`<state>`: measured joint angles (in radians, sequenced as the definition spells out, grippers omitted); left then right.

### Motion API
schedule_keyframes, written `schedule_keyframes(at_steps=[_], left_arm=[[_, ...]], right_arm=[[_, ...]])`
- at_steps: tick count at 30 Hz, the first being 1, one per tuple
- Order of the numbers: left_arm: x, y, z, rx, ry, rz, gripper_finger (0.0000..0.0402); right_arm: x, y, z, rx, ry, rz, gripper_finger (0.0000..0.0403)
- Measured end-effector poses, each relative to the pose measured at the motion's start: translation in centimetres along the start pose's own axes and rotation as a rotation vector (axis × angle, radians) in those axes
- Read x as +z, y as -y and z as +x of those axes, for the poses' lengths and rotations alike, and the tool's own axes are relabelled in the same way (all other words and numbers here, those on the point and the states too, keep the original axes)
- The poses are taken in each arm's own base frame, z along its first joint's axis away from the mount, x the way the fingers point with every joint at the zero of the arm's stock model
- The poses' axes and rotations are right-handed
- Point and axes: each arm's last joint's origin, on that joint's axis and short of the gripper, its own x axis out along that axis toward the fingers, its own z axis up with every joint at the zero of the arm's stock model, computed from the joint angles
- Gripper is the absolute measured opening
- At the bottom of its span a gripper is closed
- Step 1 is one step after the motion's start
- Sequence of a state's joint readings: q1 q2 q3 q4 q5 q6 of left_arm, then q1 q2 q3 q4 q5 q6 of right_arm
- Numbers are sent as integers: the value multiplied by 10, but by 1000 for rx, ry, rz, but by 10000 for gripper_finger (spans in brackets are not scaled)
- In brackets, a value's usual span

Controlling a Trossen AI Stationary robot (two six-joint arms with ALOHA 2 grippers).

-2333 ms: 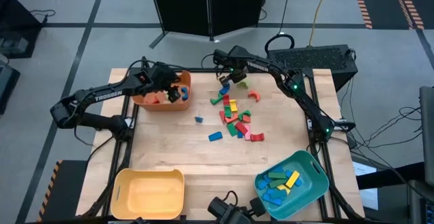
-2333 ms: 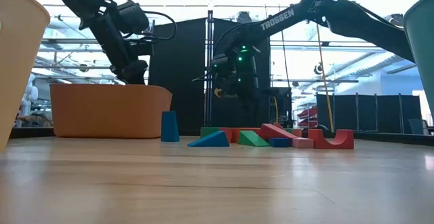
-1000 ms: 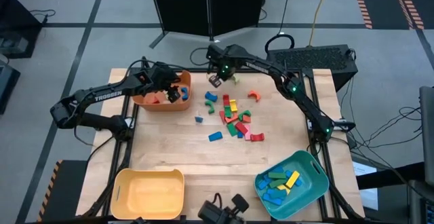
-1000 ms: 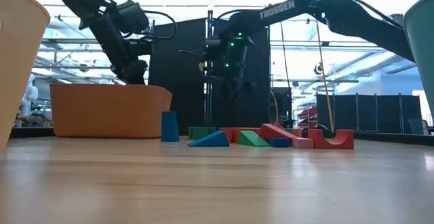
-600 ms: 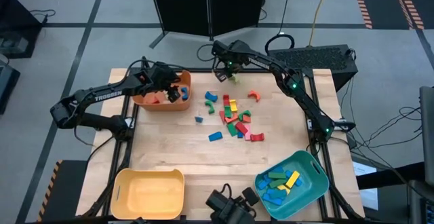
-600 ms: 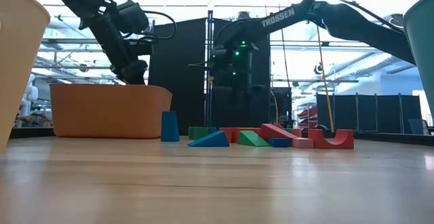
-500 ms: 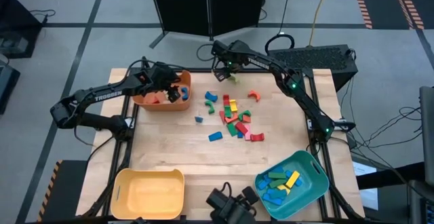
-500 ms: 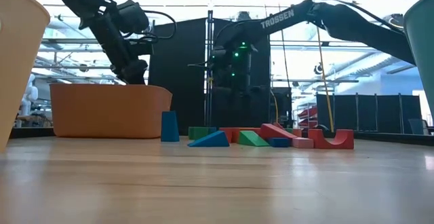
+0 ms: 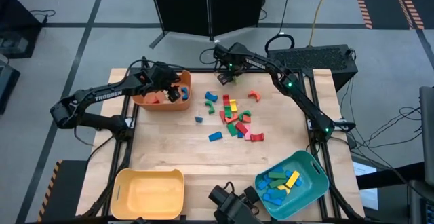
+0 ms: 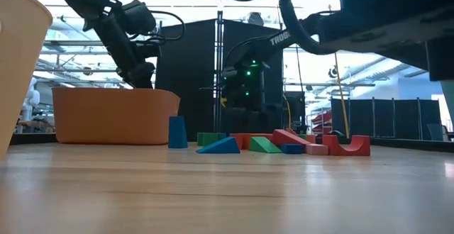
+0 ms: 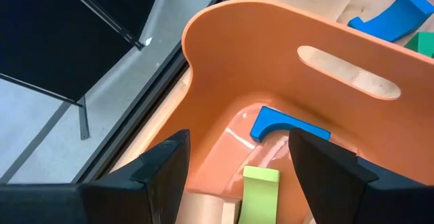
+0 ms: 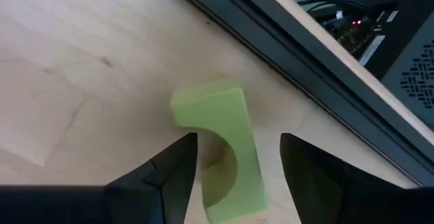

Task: Sort blocks by size
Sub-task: Put the light green arch block into the orange bin

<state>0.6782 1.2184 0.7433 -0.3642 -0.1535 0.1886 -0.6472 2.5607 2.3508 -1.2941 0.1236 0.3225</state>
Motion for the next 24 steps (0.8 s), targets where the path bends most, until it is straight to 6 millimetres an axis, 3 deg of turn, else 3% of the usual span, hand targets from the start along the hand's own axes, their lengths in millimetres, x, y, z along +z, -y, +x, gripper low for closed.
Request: schedule_keyframes(at_steps=[5, 12, 19, 24], left_arm=[[0, 0, 0, 0, 0, 0, 251], [0, 0, 0, 0, 3, -1, 251], [7, -4, -14, 12, 70, -37, 251], [11, -6, -32, -6, 151, -45, 251]], right_arm=[[-1, 0, 1, 22, -19, -21, 163], [-2, 0, 0, 21, -26, -56, 24], [-4, -8, -3, 19, -7, -84, 39], [-5, -23, -27, 54, 90, -143, 26]])
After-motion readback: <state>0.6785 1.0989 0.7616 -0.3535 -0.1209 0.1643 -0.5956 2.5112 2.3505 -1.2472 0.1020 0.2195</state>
